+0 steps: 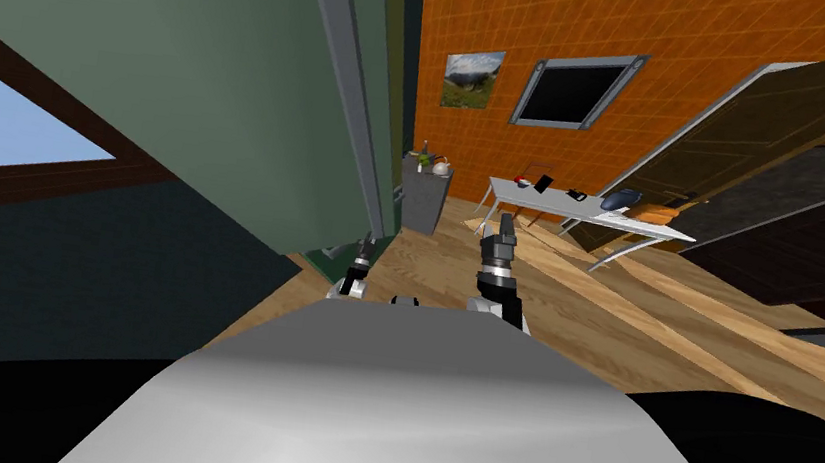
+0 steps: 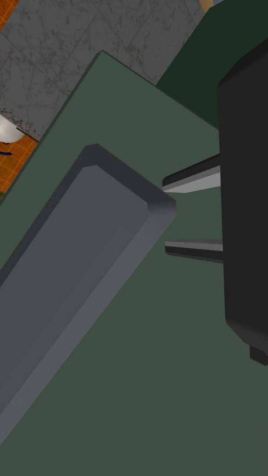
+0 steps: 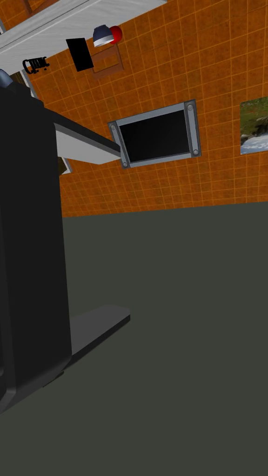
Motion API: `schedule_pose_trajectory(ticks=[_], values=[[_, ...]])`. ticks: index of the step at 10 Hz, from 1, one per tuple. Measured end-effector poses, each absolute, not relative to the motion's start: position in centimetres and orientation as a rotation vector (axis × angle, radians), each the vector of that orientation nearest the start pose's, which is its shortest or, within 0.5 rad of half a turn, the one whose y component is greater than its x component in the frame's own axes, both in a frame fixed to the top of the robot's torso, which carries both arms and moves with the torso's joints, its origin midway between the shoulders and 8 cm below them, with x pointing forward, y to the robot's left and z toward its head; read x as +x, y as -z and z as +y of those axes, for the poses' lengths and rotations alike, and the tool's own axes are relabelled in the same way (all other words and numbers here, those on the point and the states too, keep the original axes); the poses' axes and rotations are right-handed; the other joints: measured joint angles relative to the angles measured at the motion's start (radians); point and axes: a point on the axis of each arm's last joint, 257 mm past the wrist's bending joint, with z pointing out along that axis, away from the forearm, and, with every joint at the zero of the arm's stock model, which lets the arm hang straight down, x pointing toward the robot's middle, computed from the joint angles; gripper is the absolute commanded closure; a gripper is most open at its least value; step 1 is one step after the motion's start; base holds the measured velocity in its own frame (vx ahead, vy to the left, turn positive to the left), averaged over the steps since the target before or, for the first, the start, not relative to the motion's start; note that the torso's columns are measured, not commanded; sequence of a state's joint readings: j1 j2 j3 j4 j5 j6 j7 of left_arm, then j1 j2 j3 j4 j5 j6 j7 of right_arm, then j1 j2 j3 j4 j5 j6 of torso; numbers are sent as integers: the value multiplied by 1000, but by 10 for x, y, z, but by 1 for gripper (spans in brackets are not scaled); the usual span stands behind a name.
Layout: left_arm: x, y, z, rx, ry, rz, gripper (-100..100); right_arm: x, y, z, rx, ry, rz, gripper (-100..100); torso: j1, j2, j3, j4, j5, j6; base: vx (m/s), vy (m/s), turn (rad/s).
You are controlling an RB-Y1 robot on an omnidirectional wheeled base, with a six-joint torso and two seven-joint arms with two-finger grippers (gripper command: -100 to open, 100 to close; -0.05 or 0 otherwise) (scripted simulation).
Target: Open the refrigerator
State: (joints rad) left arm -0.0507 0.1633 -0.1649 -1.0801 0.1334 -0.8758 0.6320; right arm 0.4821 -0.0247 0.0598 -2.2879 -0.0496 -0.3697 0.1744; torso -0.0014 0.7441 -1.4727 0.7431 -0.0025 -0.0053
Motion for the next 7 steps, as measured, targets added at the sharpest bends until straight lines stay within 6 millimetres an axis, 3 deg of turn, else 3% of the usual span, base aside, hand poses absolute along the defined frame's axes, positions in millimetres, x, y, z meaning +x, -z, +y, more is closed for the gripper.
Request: schedule_pose_trajectory(ticks=[4,5,7], values=[[516,230,184,-1205,1966,736,100,367,-7,-262,688,-1218,733,0,7,3,1,1,3,5,-190,229,-280],[520,228,173,-1201,1967,741,100,367,-7,-262,688,-1218,733,0,2,4,2,2,1,-1,-226,169,-257],[533,229,154,-1204,1957,733,100,367,-7,-262,688,-1218,733,0,1,3,2,1,1,8,-246,241,-307]])
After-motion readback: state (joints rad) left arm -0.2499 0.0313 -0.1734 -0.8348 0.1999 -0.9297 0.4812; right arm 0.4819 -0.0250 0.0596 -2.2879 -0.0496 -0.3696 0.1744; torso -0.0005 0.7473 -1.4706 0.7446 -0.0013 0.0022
